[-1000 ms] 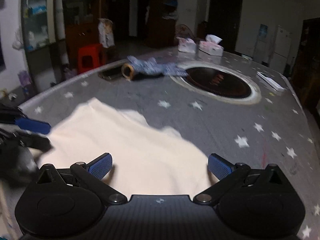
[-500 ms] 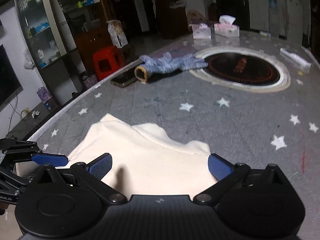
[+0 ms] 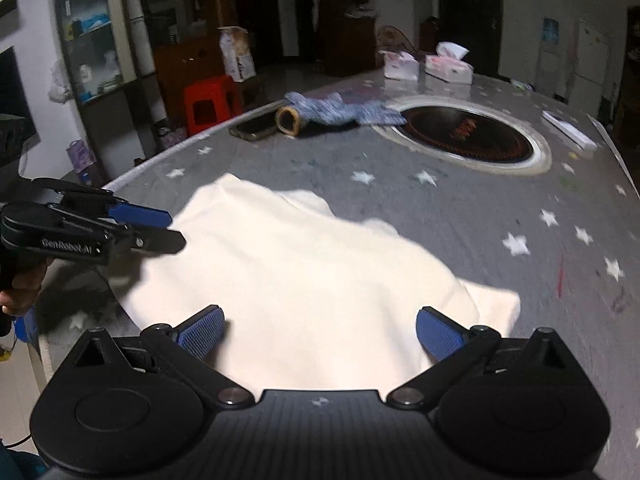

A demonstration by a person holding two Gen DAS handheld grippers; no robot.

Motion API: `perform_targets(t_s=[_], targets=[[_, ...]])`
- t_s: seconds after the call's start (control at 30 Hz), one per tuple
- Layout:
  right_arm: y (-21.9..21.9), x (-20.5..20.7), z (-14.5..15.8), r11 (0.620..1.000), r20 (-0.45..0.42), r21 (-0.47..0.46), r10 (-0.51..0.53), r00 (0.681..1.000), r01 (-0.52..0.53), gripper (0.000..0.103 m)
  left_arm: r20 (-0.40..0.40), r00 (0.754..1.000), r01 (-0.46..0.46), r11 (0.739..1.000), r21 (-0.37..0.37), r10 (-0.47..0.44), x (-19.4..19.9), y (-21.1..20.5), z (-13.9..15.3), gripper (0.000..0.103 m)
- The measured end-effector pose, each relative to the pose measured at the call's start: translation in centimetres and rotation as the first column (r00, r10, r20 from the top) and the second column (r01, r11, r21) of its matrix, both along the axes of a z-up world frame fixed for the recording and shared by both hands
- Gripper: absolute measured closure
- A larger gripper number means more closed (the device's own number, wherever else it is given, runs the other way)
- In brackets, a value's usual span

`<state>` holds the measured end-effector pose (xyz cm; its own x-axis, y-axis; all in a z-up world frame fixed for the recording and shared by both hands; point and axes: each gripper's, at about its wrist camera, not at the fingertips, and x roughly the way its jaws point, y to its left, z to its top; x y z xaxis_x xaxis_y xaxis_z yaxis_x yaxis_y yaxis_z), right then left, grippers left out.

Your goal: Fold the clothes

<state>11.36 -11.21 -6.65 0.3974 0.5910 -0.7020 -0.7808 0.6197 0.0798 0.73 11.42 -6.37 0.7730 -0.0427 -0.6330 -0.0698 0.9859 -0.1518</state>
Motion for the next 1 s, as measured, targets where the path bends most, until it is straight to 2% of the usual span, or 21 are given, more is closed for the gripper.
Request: perform_targets(t_s=[0.2, 0.33, 0.63, 0.83, 1.0], targets=[[-0.9, 0.1, -0.9, 1.0, -0.004, -0.006, -0.022, 1.0, 0.022, 0.0, -0.006, 1.0, 0.008, 1.0, 0.009, -0.008, 0.2, -0.6, 0.0, 0.057], [-1.3, 0.0, -1.1, 1.0, 0.022, -0.017, -0.011, 1.0, 0.011, 0.0, -0.009, 1.0, 0.013, 1.0, -0.018, -0.013, 0.4, -0.8, -0.1, 0.057], [-4.0, 0.4, -1.3, 0.997, 0.042, -0.019, -0.069, 0.997, 0.07, 0.0, -0.002, 0.998, 0.066, 0.997, -0.047, -0.066, 2.1, -3.2, -0.4, 0.057], [-6.0, 1.0, -0.7, 0.991, 0.049, -0.022, -0.134, 0.99, 0.136, 0.0, 0.01, 0.997, 0.074, 0.997, -0.015, -0.074, 2.6, -4.6, 0.5, 0.055], [-6.6, 0.6, 0.3, 0.984, 0.071, 0.019, -0.175, 0.982, 0.174, 0.0, 0.022, 0.997, 0.068, 0.997, 0.029, -0.068, 2.1, -5.0, 0.8, 0.055]])
